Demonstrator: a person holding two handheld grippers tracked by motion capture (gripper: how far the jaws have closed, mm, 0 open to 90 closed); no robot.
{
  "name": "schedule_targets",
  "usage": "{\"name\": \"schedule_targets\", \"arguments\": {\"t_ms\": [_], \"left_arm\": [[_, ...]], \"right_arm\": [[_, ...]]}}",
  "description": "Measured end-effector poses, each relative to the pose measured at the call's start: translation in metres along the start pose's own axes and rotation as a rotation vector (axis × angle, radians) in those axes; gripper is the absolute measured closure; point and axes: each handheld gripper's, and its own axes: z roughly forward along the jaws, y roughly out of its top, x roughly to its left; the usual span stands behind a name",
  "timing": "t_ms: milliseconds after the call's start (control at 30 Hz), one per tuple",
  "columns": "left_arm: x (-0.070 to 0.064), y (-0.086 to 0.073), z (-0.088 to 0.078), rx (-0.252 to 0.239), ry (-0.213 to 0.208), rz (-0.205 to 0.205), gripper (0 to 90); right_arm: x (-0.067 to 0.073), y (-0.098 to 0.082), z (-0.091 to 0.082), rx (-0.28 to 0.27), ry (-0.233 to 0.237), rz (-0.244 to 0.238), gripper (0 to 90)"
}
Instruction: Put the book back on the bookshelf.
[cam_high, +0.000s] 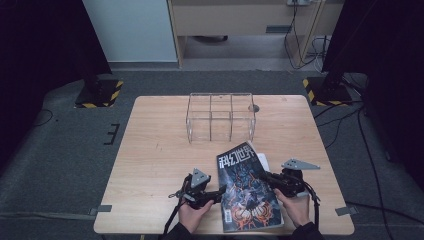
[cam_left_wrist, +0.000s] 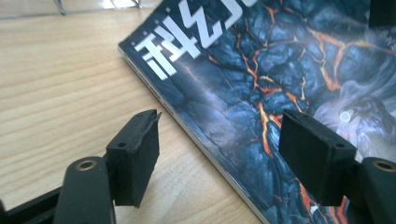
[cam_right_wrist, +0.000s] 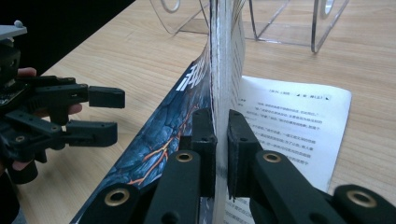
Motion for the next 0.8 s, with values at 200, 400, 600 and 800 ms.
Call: {"name": "schedule_targets", "arguments": {"t_ms": [200, 400, 600, 800], "left_arm": [[0.004, 0.004, -0.005, -0.019, 0.016, 0.002, 29.8], [0.008, 0.008, -0.010, -0.044, 0.018, -0.011, 29.7], [0.010, 0.011, -0.014, -0.061, 0.006, -0.025, 29.5], [0.012, 0.014, -0.016, -0.076, 0.001, -0.039, 28.6]], "right_arm": [[0.007, 0.005, -0.006, -0.031, 0.007, -0.033, 84.4], [0.013, 0.010, -0.011, -0.048, 0.019, -0.050, 84.4], [0.018, 0.015, -0.014, -0.069, 0.029, -0.069, 84.5], [0.021, 0.020, -0.017, -0.084, 0.035, -0.088, 84.5]]}}
